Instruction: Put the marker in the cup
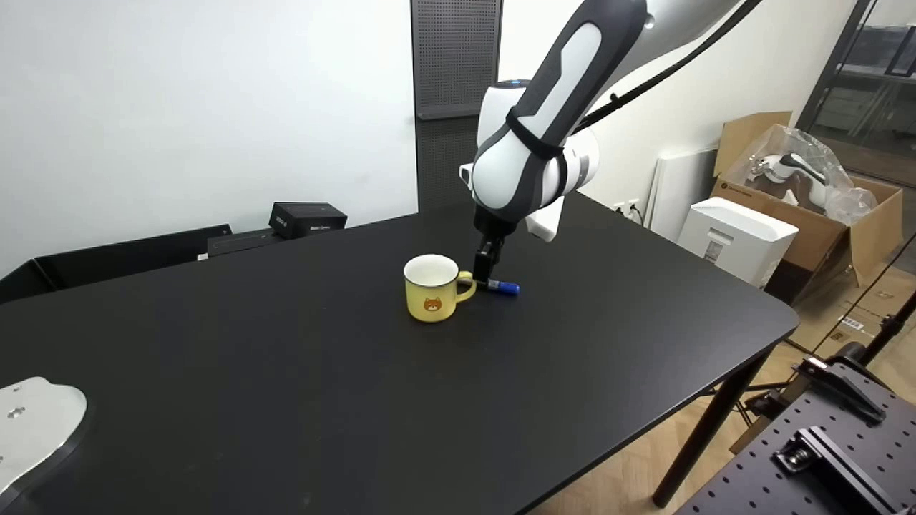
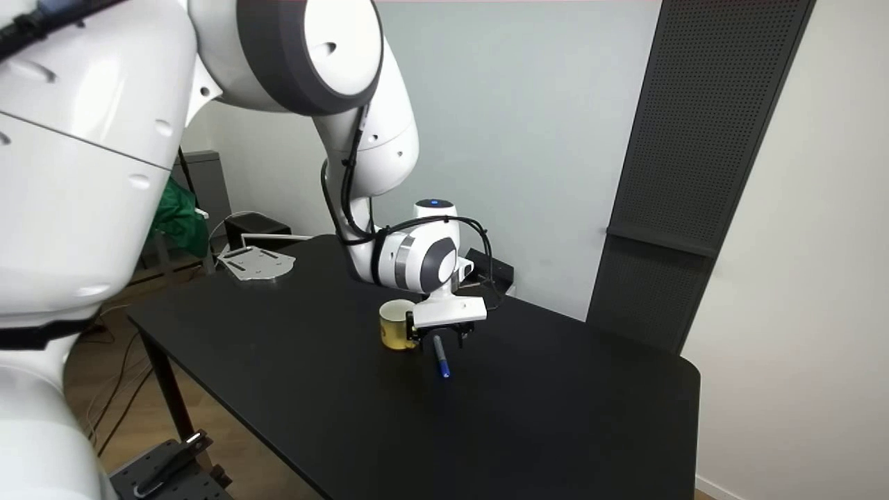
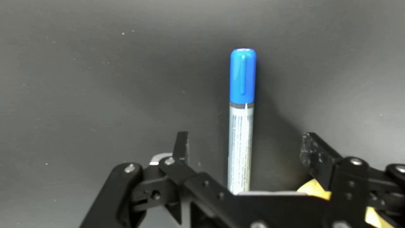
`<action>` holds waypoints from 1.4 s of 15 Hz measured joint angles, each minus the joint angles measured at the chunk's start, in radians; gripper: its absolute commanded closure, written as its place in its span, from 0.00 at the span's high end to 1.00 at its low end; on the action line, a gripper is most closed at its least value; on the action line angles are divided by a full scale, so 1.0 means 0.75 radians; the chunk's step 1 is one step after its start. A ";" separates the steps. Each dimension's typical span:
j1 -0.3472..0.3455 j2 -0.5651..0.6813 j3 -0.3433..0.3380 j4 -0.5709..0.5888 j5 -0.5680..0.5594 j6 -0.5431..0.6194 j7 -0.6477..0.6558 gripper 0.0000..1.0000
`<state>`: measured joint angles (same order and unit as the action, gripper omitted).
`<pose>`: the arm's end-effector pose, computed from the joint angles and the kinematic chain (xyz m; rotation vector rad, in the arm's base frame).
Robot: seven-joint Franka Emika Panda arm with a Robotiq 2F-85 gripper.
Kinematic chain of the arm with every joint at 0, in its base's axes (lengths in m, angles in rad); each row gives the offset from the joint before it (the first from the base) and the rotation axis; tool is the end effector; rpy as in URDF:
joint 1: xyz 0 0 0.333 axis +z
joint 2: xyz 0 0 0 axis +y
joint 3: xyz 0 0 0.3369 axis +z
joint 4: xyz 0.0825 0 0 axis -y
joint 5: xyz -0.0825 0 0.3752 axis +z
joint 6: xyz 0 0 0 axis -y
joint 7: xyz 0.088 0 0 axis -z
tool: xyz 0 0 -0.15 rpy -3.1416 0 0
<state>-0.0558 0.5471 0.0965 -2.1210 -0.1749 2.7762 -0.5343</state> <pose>0.5933 0.0303 0.1434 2.8912 1.0851 0.1618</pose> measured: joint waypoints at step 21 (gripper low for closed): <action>-0.066 -0.065 0.068 0.080 0.002 -0.264 -0.002 0.05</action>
<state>-0.1050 0.4982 0.1473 -2.0610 -0.1737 2.5779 -0.5361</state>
